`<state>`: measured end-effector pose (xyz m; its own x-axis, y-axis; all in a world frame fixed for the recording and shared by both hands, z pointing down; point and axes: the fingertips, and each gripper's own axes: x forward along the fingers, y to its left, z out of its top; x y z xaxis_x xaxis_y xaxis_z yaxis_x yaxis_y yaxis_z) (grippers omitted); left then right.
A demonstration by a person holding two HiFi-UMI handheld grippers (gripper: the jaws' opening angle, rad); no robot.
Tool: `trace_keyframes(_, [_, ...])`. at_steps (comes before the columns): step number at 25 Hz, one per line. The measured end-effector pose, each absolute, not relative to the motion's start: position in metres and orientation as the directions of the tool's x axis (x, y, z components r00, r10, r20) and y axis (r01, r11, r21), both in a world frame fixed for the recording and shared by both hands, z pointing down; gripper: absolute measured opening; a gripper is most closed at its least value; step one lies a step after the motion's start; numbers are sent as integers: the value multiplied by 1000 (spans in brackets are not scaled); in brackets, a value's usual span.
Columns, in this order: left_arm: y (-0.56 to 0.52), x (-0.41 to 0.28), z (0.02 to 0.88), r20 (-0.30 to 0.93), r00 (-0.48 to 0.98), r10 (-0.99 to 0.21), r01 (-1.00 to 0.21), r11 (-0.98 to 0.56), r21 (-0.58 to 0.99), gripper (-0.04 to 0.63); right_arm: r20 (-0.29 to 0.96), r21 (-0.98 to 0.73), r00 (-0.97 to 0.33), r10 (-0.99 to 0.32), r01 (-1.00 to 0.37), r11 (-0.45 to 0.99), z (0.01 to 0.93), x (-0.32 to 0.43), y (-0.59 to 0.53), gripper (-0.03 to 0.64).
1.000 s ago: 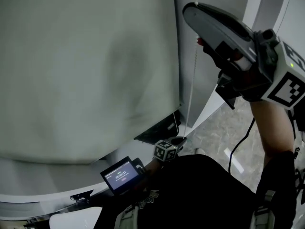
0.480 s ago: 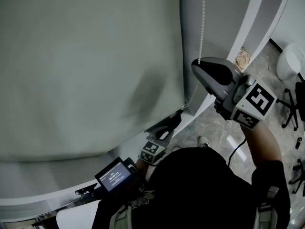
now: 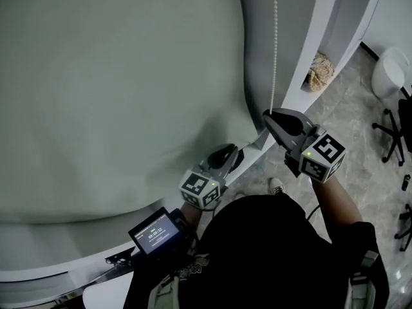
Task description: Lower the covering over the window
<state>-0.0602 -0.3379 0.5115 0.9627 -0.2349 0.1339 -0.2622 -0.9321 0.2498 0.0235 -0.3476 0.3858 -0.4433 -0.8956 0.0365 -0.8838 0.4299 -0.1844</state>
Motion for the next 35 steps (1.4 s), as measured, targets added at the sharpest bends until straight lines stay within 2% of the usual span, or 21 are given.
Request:
trace_keyframes(5, [-347, -61, 501, 64, 962, -266, -271, -893, 360, 32, -3, -256, -392, -920, -889, 379, 380, 46, -329, 15])
trace_keyframes(9, [-352, -61, 519, 93, 956, -278, -290, -852, 436, 31, -9, -260, -353, -936, -903, 343, 378, 55, -327, 15])
trace_keyframes(15, [-354, -71, 552, 161, 941, -298, -338, -801, 495, 31, 32, -104, -273, -961, -958, 268, 368, 83, -314, 15])
trace_keyframes(23, [-350, -67, 568, 194, 946, -260, -323, -805, 497, 31, -7, -141, 171, -985, -976, -168, 341, 239, -226, 15])
trace_keyframes(28, [-334, -50, 574, 210, 953, -217, -295, -820, 491, 31, -53, -46, 290, -956, -957, -288, 318, 273, -185, 15])
trace_keyframes(31, [-331, -48, 604, 290, 925, -245, -357, -823, 442, 28, -120, -49, 301, -946, -953, -297, 307, 288, -173, 15])
trace_keyframes(33, [-338, -55, 622, 368, 878, -308, -450, -792, 411, 28, -180, -107, 247, -952, -967, -231, 295, 290, -169, 15])
trace_keyframes(35, [-348, -63, 624, 397, 836, -378, -529, -748, 402, 25, -195, -80, 188, -963, -981, -176, 285, 279, -170, 15])
